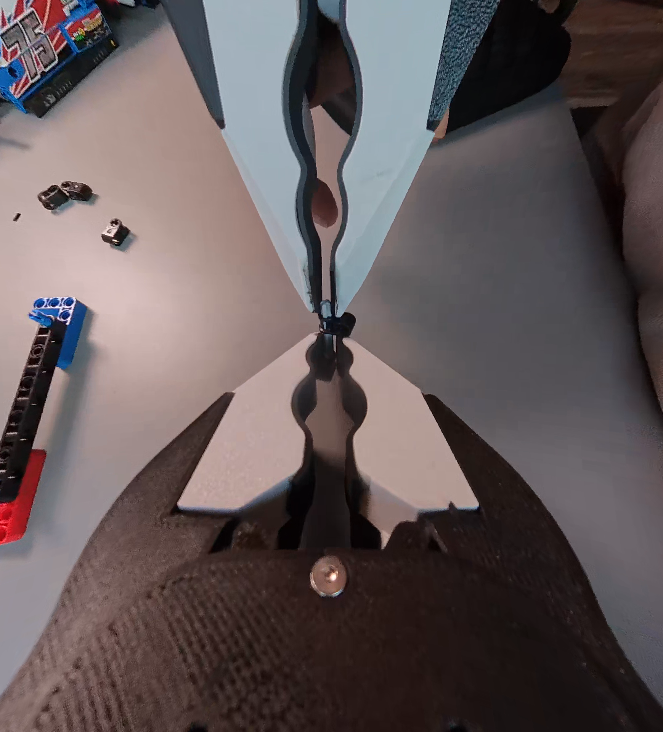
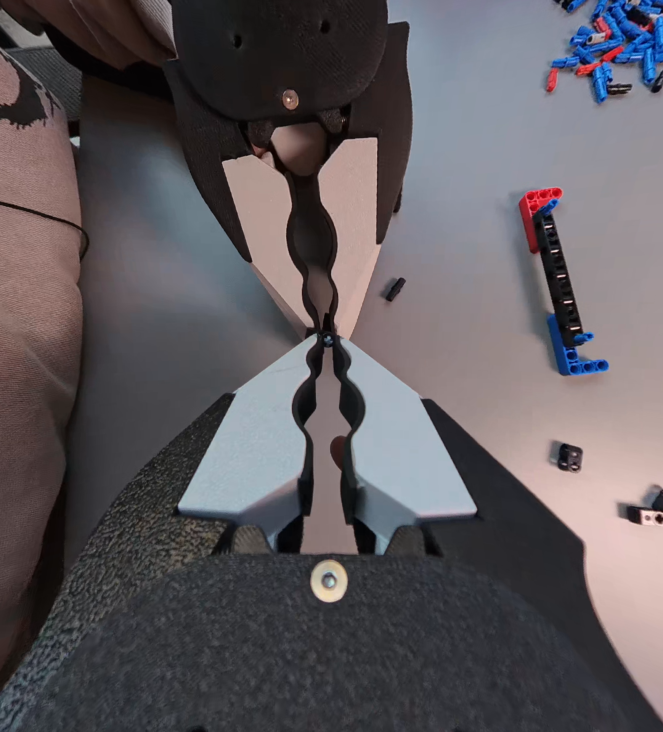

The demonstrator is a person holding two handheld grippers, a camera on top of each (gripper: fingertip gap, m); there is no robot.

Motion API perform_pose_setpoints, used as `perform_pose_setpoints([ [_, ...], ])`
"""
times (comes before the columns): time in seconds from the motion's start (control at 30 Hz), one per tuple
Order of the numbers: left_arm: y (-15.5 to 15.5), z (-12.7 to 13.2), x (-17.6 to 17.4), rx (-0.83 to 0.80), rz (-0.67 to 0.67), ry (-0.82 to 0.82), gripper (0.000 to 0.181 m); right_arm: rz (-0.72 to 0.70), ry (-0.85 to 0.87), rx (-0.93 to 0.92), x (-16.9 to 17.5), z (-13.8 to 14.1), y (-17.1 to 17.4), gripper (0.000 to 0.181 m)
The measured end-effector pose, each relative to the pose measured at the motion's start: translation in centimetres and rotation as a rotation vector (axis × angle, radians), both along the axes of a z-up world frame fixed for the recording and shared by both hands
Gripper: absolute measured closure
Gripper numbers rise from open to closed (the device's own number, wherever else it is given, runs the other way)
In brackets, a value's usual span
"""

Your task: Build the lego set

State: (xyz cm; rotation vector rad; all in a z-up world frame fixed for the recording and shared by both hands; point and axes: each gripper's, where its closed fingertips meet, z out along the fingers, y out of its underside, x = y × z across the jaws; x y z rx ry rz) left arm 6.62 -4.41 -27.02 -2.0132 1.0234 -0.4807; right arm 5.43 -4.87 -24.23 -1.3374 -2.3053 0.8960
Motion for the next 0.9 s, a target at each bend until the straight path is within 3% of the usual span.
perform_pose_setpoints([
  [0.03,-0.1,-0.2,0.2,-0.003,-0.012,0.013,0.177,-0.011,-0.006,-0.009,0.2,-0.2,-0.1,0.179],
  [0.2,-0.7,0.3,1.0,-0.014,-0.066,-0.027,0.172,0.044,-0.083,0.045,1.5,-0.7,-0.3,0.179],
  [0.4,-0.7,0.2,0.9,-0.022,-0.064,-0.027,0.179,0.085,-0.084,0.084,0.7,-0.5,-0.7,0.179],
  [0.77,-1.0,0.1,1.1,-0.032,-0.073,-0.032,0.181,-0.028,0.211,-0.117,0.7,-0.5,-1.4,0.178],
  [0.9,-1.0,-0.1,1.1,-0.026,-0.072,-0.018,0.167,-0.053,0.255,-0.148,0.4,-0.5,-1.1,0.179],
])
